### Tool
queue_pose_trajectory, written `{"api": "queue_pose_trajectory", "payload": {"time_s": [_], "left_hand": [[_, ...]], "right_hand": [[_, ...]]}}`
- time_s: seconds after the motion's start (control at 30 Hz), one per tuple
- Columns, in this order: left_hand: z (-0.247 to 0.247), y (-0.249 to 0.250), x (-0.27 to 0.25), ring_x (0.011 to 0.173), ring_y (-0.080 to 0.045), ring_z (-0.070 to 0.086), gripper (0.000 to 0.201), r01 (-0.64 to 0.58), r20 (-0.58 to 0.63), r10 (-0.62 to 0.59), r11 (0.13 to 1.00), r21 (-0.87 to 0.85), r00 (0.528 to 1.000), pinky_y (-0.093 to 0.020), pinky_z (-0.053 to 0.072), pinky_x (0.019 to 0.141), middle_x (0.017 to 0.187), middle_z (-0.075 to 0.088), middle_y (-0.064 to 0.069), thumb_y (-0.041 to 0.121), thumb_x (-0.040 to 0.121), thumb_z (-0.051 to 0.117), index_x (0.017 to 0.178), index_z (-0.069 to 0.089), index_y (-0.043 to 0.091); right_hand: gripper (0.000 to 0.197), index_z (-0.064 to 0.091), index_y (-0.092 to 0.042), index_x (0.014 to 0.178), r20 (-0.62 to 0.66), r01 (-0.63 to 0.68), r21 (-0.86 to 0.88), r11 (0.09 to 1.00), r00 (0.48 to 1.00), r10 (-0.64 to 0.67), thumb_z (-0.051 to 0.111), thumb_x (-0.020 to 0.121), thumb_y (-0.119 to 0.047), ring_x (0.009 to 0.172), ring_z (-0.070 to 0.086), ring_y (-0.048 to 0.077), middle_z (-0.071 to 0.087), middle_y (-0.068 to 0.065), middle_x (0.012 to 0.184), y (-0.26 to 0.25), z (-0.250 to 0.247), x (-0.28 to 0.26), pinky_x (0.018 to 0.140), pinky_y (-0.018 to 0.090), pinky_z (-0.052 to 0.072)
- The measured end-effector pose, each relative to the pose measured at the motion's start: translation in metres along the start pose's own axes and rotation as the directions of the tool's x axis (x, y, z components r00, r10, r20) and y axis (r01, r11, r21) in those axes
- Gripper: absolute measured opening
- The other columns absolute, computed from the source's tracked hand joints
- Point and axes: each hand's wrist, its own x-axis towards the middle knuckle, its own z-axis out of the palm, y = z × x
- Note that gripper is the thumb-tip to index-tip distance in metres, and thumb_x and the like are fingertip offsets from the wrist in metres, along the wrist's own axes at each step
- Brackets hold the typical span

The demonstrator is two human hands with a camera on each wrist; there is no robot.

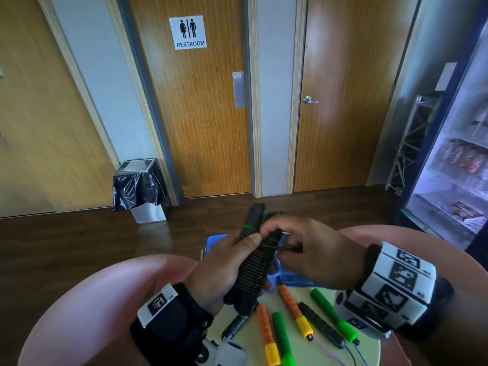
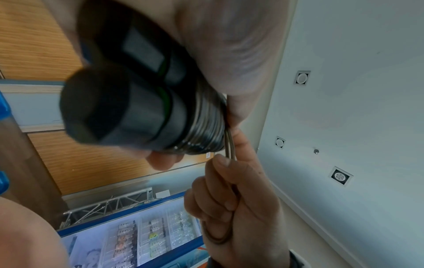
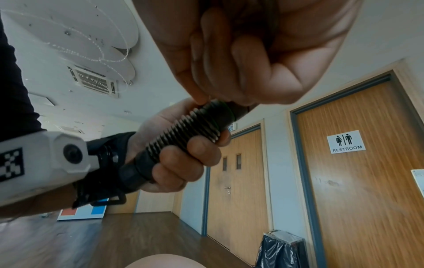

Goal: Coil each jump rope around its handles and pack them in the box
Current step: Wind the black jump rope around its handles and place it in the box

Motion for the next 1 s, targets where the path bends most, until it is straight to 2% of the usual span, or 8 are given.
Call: {"api": "queue_pose_trajectory", "payload": {"time_s": [0.1,0.23,0.4,0.57,0.63,0.73,0.83,1.0], "left_hand": [[-0.003,-0.001,-0.002,0.056,-0.031,0.062,0.031,-0.02,-0.007,0.021,0.999,0.042,1.0,-0.031,0.051,0.051,0.077,0.067,-0.022,0.037,0.087,0.057,0.102,0.064,0.01],[-0.006,-0.008,-0.003,0.052,-0.029,0.061,0.025,0.019,-0.009,-0.018,0.995,0.102,1.0,-0.028,0.049,0.047,0.073,0.067,-0.017,0.021,0.098,0.051,0.11,0.053,-0.001],[-0.003,-0.007,-0.007,0.052,-0.028,0.059,0.019,0.053,0.0,-0.053,0.994,0.094,0.999,-0.027,0.048,0.047,0.072,0.064,-0.022,0.019,0.102,0.048,0.104,0.054,0.001],[0.0,-0.003,-0.009,0.049,-0.028,0.059,0.023,0.074,0.024,-0.075,0.997,0.037,0.997,-0.026,0.047,0.045,0.069,0.064,-0.021,0.029,0.095,0.055,0.094,0.054,0.006],[0.0,0.0,-0.012,0.047,-0.027,0.059,0.027,0.075,0.025,-0.075,0.997,0.013,0.997,-0.026,0.047,0.043,0.068,0.064,-0.021,0.03,0.09,0.057,0.094,0.054,0.004],[0.0,0.005,-0.016,0.043,-0.026,0.059,0.018,0.051,0.021,-0.051,0.999,-0.009,0.998,-0.025,0.046,0.04,0.065,0.062,-0.021,0.019,0.1,0.049,0.096,0.051,0.002],[0.002,0.008,-0.02,0.043,-0.024,0.059,0.017,0.04,0.037,-0.039,0.999,-0.013,0.999,-0.024,0.046,0.039,0.066,0.06,-0.022,0.016,0.102,0.043,0.098,0.05,0.0],[0.001,0.008,-0.022,0.046,-0.027,0.059,0.027,0.05,0.053,-0.052,0.998,0.036,0.997,-0.025,0.047,0.044,0.07,0.063,-0.024,0.03,0.092,0.056,0.096,0.053,0.003]], "right_hand": [[0.023,0.061,-0.022,0.108,0.036,-0.023,-0.064,0.998,0.999,0.026,0.059,0.093,-0.005,0.05,0.057,-0.005,0.064,-0.018,0.058,-0.004,0.002,0.002,0.051,0.008,0.038],[0.016,0.062,-0.034,0.108,0.13,-0.023,-0.375,0.927,0.988,0.077,0.063,0.094,-0.026,0.063,0.055,-0.011,0.059,-0.033,0.067,-0.007,-0.006,0.009,0.057,0.01,0.034],[0.02,0.064,-0.04,0.111,0.11,0.021,-0.671,0.741,0.991,0.071,0.06,0.091,-0.043,0.084,0.057,-0.001,0.063,-0.02,0.094,-0.021,-0.012,0.014,0.083,0.031,0.05],[0.023,0.061,-0.031,0.094,0.049,0.068,-0.824,0.563,0.998,-0.049,0.052,0.094,-0.053,0.08,0.056,0.01,0.038,-0.017,0.107,-0.033,-0.012,0.01,0.074,0.036,0.054],[0.024,0.062,-0.032,0.092,0.049,0.067,-0.793,0.605,0.998,-0.046,0.053,0.092,-0.054,0.08,0.054,0.007,0.042,-0.017,0.099,-0.033,-0.014,0.011,0.075,0.034,0.053],[0.02,0.067,-0.032,0.086,-0.004,0.023,-0.641,0.767,0.999,-0.033,0.066,0.084,-0.051,0.082,0.053,0.001,0.052,-0.019,0.089,-0.029,-0.02,0.013,0.076,0.027,0.049],[0.02,0.066,-0.03,0.077,-0.073,-0.038,-0.494,0.869,0.997,0.002,0.078,0.075,-0.045,0.079,0.056,-0.003,0.061,-0.017,0.083,-0.028,-0.026,0.018,0.068,0.016,0.045],[0.018,0.07,-0.029,0.075,-0.02,-0.064,-0.369,0.927,0.998,0.061,0.082,0.073,-0.042,0.075,0.059,-0.002,0.066,-0.023,0.077,-0.028,-0.035,0.021,0.062,0.012,0.043]]}}
